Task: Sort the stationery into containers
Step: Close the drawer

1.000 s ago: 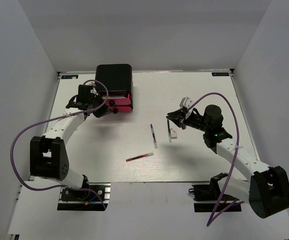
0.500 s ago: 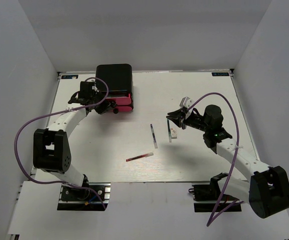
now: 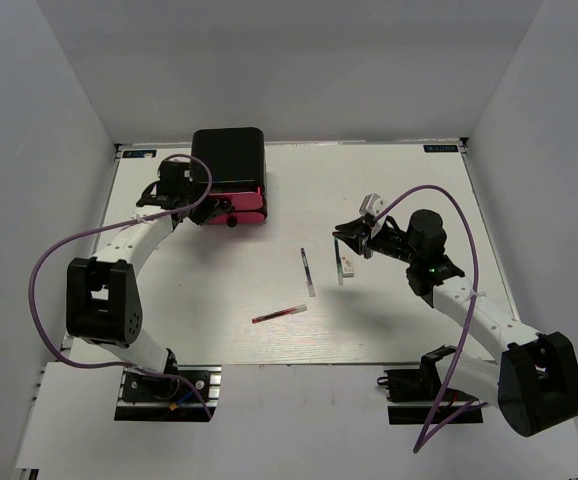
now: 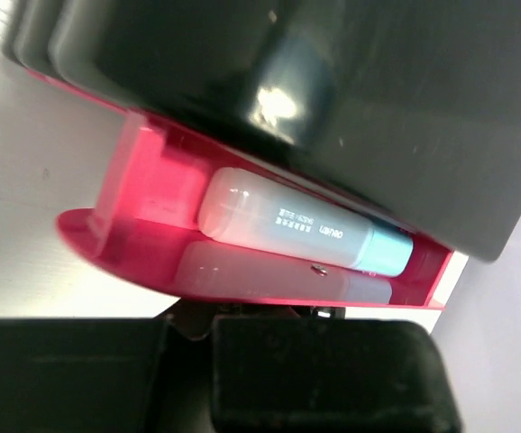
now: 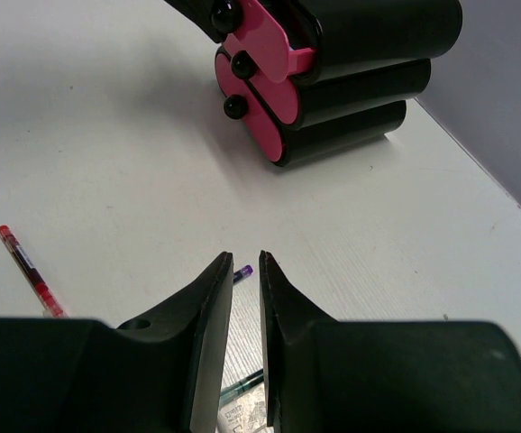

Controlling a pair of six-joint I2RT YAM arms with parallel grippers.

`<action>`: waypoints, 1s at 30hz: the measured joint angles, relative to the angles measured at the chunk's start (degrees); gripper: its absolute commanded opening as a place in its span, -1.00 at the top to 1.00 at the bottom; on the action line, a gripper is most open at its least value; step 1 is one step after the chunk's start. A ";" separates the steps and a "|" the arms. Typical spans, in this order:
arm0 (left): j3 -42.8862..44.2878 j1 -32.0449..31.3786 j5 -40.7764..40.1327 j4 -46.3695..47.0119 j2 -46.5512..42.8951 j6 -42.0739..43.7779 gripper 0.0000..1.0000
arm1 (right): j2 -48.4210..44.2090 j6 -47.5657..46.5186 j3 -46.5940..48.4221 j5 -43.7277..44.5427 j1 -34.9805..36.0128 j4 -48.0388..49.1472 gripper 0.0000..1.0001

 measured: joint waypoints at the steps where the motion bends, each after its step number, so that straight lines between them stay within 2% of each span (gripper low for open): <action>1: 0.11 0.00 -0.66 0.02 0.00 -0.39 1.00 | 0.00 0.00 0.00 0.00 0.00 0.00 0.51; 12: 3.04 0.00 -5.03 -0.35 0.04 -3.19 1.00 | 0.00 0.00 0.00 0.02 -0.02 0.00 0.51; 30: 5.16 0.00 -6.05 0.50 2.99 -5.44 1.00 | 0.00 -0.22 0.00 0.44 -0.02 -0.02 0.51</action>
